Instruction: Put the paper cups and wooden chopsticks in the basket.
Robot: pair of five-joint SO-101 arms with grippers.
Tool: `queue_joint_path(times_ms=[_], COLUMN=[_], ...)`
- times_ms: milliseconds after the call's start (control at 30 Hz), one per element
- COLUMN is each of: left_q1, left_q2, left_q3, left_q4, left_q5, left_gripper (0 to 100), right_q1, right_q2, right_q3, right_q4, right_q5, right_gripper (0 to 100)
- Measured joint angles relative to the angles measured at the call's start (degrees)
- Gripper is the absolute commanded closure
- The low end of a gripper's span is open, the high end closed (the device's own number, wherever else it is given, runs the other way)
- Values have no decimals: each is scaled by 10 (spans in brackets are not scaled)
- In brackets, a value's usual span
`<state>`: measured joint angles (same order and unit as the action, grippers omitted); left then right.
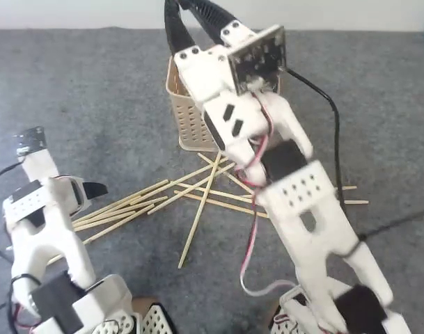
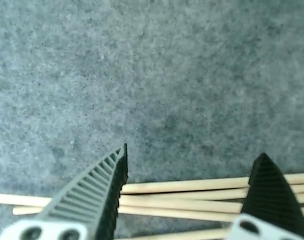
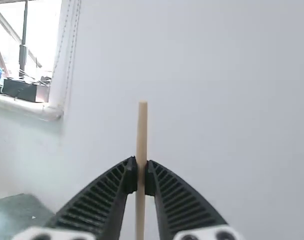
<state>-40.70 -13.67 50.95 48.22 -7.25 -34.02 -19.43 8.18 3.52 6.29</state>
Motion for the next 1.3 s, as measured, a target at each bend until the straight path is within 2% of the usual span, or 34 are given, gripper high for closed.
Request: queue_joint_path(times_ms=[100,233,300,567,700,833,1000,1100,1233,1300], left_q1=[1,1,1,11,11,17,41,51,55,56], left_q2=[0,0,0,0,-16,-86,-190,-224,-230,-230], left_q3=[0,0,0,3,34,87,147,149,135,122], left_q4=[0,-4,-5,-5,-5,-5,-1,40,100,109], left_q5=[0,0,0,-11,-31,-56,-99,-106,-123,-180], left_gripper=[633,632,631,631,631,631,632,632,632,632], right_q1=[15,33,33,33,31,35,39,66,105,135], right_q2=[44,76,78,33,-74,-187,-286,-313,-338,-348], right_q3=[0,1,1,-6,-7,-7,-10,-10,30,76], right_q4=[-35,-41,-30,110,215,380,609,719,794,800], right_q5=[3,4,4,4,-48,-100,-105,-105,-106,-106], right_gripper=[976,853,827,928,923,914,916,918,919,919])
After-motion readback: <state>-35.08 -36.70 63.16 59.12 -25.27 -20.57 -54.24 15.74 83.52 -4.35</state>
